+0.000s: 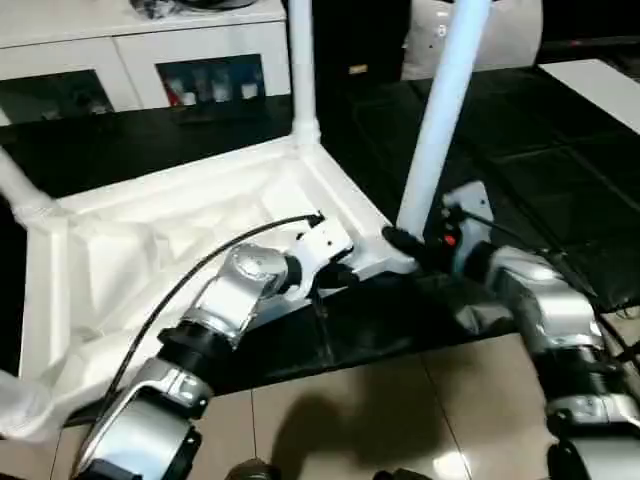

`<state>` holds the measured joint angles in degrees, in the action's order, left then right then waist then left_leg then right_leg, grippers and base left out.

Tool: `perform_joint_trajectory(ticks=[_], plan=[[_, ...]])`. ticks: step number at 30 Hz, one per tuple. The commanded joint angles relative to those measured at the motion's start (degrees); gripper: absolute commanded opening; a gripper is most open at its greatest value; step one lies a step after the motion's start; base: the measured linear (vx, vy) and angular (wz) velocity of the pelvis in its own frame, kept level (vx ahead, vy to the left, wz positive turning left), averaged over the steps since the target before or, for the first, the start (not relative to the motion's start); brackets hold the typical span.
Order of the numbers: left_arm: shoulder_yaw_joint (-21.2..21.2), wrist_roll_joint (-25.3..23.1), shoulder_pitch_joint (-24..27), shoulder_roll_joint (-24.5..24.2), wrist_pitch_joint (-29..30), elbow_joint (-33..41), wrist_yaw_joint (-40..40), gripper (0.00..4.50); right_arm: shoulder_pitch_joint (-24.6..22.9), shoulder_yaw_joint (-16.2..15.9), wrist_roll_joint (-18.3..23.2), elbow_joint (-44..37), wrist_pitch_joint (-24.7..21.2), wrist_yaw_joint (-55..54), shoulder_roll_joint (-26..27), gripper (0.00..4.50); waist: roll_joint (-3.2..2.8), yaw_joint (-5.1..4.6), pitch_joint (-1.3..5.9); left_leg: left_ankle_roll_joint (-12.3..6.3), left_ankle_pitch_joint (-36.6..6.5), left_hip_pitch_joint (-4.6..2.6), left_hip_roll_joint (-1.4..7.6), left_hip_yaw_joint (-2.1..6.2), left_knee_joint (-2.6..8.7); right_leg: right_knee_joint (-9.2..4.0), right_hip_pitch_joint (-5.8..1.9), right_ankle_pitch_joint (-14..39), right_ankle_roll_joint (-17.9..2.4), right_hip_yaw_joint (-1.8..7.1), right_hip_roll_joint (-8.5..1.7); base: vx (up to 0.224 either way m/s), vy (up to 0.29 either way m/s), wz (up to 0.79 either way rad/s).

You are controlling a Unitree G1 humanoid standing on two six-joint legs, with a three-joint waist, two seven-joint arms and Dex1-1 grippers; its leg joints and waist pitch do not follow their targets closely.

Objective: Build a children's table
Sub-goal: Rotate leg to tighten

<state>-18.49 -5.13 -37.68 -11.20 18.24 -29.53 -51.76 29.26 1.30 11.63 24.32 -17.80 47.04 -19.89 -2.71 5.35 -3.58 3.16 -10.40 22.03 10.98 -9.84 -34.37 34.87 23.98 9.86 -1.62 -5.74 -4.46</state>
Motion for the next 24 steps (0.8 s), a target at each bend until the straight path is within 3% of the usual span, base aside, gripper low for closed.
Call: perform_joint_trajectory(ticks=[1,4,8,11,15,19,24], plan=[[-1.13,0.43,-0.48,-1.95,-3.92,1.91,-3.95,0.00,-1.16,-1.77,0.53,-1.42,0.45,5.98,-2.53,3.95,0.76,0.25,3.82,-5.70,-8.41,-0.57,1.90,0.55,3.49,-4.74,-4.06,12.27,-10.96,2.93,-4.04,0.000,0.000,0.00],[-1.88,0.53,-0.40,-3.79,-5.93,1.53,-6.93,0.00,-1.64,-2.61,0.34,-1.39,1.21,9.77,-5.30,4.20,0.71,0.53,3.95,-5.75,-8.09,-0.50,2.02,0.61,3.46,-4.56,-4.06,11.61,-10.96,2.94,-4.08,0.000,0.000,0.00],[-2.92,1.13,-0.32,-6.47,-9.70,0.87,-12.72,0.00,-2.03,-4.91,0.12,-1.73,1.34,16.92,-9.61,4.20,0.47,0.92,4.21,-5.91,-7.42,-0.53,2.07,0.55,3.27,-4.29,-4.09,10.14,-11.62,2.95,-4.06,0.000,0.000,0.00],[-3.24,2.14,-0.18,-7.58,-12.29,0.67,-16.03,0.00,-2.18,-5.81,1.51,-2.59,0.64,21.93,-11.16,4.20,0.76,1.49,4.20,-6.43,-7.27,-0.47,2.31,0.53,3.26,-4.07,-3.97,8.64,-12.41,2.94,-4.08,0.000,0.000,0.00],[-4.73,3.63,0.56,-9.87,-13.83,2.68,-22.40,0.00,-2.05,-7.44,2.52,-2.60,0.58,27.55,-12.53,3.83,0.60,1.96,4.18,-6.28,-7.96,-0.62,2.45,0.54,3.31,-4.05,-3.86,9.73,-12.82,3.00,-4.26,0.000,0.000,0.00],[-5.45,3.41,0.60,-11.09,-15.62,2.46,-25.34,0.00,-2.46,-8.41,3.52,-3.65,-0.33,30.69,-12.87,3.40,0.52,2.70,4.07,-5.32,-9.15,-0.86,2.55,0.54,3.45,-4.30,-3.67,12.36,-12.10,3.10,-4.28,0.000,0.000,0.00],[-5.46,3.46,0.59,-11.58,-16.32,2.41,-26.48,0.00,-3.54,-9.38,4.42,-5.22,-1.75,32.79,-13.05,3.03,0.65,2.90,4.20,-5.03,-8.63,-0.79,2.58,0.63,3.44,-4.13,-3.72,11.62,-11.93,3.14,-4.35,0.000,0.000,0.00]])
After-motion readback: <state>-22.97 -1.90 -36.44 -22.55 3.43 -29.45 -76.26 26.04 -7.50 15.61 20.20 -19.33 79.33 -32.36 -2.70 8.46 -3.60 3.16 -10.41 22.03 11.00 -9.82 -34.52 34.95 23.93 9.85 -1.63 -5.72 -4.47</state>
